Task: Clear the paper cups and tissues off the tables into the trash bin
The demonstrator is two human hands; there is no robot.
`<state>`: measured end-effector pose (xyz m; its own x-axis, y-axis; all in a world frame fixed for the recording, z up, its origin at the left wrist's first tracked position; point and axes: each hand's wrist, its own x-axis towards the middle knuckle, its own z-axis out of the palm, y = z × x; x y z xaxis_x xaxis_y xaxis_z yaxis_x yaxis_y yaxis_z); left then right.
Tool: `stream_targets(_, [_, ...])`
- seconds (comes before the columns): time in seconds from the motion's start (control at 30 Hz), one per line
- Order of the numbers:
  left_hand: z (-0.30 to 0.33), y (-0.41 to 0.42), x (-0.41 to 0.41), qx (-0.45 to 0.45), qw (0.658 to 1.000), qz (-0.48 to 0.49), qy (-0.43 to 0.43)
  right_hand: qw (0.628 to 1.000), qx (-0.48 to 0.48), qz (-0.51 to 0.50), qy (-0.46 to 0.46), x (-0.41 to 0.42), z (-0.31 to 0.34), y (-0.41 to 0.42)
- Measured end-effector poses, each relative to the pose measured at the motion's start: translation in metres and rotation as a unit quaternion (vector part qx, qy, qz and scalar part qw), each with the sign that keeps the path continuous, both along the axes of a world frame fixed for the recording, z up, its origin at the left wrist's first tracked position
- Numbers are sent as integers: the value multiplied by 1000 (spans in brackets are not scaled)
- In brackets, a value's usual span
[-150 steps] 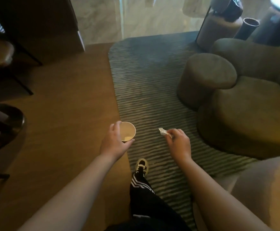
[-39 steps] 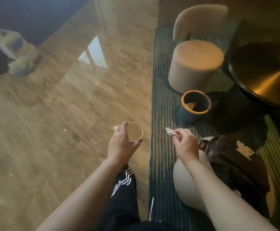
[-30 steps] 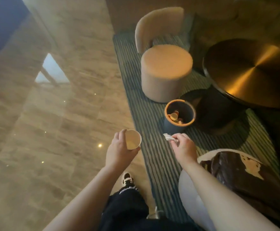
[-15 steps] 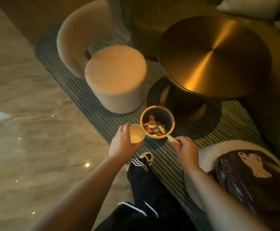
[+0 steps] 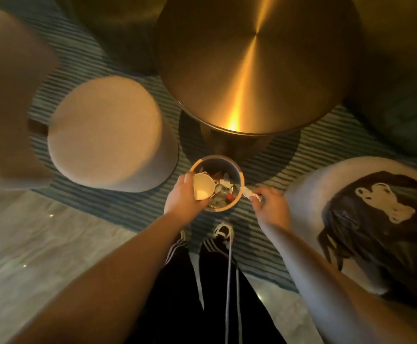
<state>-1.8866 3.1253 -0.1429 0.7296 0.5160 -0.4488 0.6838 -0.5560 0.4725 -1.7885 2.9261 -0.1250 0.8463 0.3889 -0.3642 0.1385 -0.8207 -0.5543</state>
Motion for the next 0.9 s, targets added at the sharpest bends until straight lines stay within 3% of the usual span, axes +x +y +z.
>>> stream_targets(0.2, [-38,23,35,-67,995,-61,48,998,-8,-55,-5,-3,-19,19])
stream_targets(0.3, [-45,37,35,-85,994,-64,33,997,-36,-69,-5,-2,-28,38])
stream_targets(0.57, [-35,73,25,-34,996,-63,-54,992,-61,-108,-4,1,-57,94])
stream_targets(0.77, [-20,100,27,-31,996,-79,15,987,-68,-115,90,-16,-55,105])
stream_targets(0.9, [5,106,21,-11,994,-108,-12,980,-75,-165,80,-33,-35,105])
